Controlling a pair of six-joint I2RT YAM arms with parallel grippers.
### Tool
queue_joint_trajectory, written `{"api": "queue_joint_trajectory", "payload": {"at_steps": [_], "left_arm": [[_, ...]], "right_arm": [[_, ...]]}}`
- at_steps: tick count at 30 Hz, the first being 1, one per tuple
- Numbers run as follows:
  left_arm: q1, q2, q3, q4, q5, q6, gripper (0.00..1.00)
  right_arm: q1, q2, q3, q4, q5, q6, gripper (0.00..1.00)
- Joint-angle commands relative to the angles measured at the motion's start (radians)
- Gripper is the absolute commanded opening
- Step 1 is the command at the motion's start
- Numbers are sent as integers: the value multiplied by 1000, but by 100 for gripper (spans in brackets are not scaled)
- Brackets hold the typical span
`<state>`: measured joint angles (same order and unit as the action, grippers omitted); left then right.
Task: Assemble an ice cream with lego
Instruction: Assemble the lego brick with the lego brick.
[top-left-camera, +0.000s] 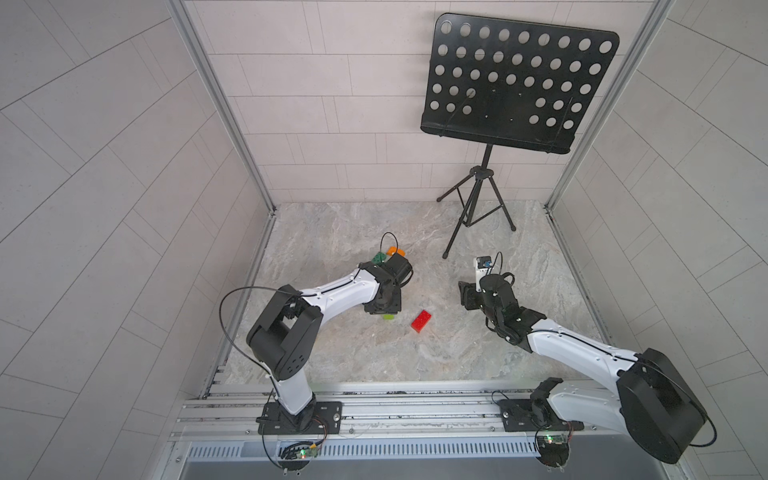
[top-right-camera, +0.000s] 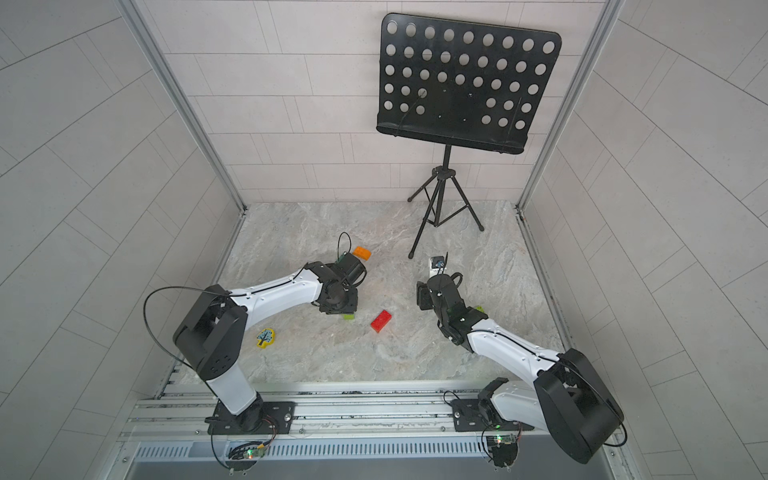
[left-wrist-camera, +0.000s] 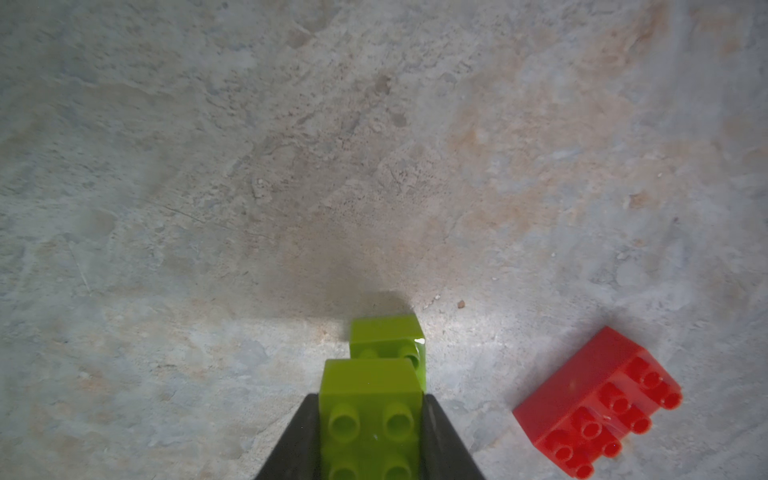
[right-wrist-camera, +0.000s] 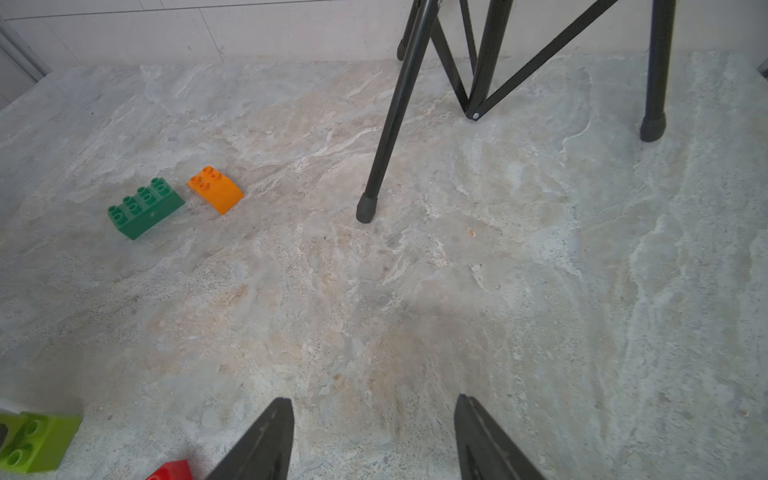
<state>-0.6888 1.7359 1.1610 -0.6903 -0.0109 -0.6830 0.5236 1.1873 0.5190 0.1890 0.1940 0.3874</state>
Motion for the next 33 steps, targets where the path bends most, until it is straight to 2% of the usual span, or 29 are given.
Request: {"api": "queue_joint_trajectory", "payload": {"at_steps": [1,18,33], "left_arm": [[-7,8,6,29,-19,-3,16],[-10,0,-40,54,30,-114,22],[-9,2,-81,88,45,-105,26]], "right_arm": [[0,2,16,-18,39,16,66],[0,88,56,-46,8,24,65],[0,107,70,-59,15,15,66]]}}
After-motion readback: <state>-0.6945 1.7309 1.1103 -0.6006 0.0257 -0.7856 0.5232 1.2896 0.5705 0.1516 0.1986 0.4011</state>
